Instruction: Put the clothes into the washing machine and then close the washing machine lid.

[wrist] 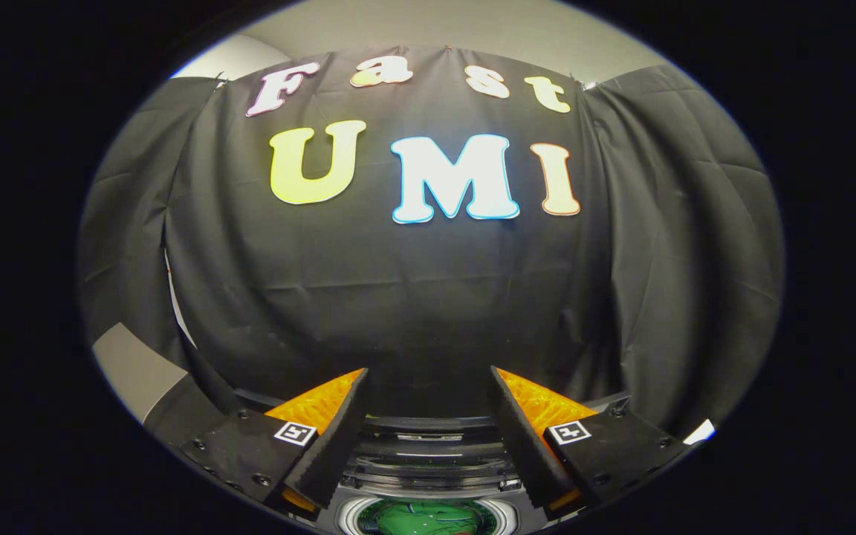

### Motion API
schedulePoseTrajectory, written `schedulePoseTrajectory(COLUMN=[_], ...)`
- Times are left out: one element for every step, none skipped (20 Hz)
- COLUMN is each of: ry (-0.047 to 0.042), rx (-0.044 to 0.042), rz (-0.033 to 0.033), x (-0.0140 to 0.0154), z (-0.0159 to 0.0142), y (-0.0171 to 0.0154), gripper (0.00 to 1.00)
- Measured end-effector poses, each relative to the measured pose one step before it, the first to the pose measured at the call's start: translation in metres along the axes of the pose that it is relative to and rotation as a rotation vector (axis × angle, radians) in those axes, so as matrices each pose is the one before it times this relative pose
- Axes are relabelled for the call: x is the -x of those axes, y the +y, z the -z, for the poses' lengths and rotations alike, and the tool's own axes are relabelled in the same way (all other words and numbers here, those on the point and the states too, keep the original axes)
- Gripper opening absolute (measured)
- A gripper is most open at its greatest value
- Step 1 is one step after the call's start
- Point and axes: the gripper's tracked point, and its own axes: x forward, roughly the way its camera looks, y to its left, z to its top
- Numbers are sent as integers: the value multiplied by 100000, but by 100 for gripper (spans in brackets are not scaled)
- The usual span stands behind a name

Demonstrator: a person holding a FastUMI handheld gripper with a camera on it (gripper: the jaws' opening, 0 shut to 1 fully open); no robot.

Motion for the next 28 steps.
schedulePoseTrajectory(ry=[1207,1196,1305,2088,2525,957,-578,492,-985,-557,-424,-536,-176,-477,-40,-122,-2,-309,-329,-313,-324,-269,-355,-343,-220,-100,-171,-280], rx=[-628,-360,71,365,433,-1003,-1868,-645,252,758,-101,-451,-10,566,393,60,-68,179,504,109,-112,165,246,-8,91,39,212,81], rz=[397,-129,88,-22,35,-563,683,-97,156,-135,-115,-368,-494,-644,-520,-344,-179,-8,-34,47,85,-20,-84,-73,-64,51,78,84], x=[-474,-392,-420,-286,-246,76,151,-40,407,337,248,344,368,295,334,316,365,352,332,524,430,422,439,441,287,360,320,372], z=[366,287,316,517,625,212,-299,455,-41,129,52,105,150,86,146,44,200,126,154,105,241,108,177,156,255,45,239,171], y=[-132,36,84,-1,-22,10,-258,163,65,135,-29,-58,-26,117,-47,-9,-20,16,77,-8,-8,20,101,49,-88,-17,59,17], gripper=[97,97,97,98,98,98,98,97,98,98,98,98,98,98,98,98,98,98,98,98,98,98,98,98,98,98,98,98])
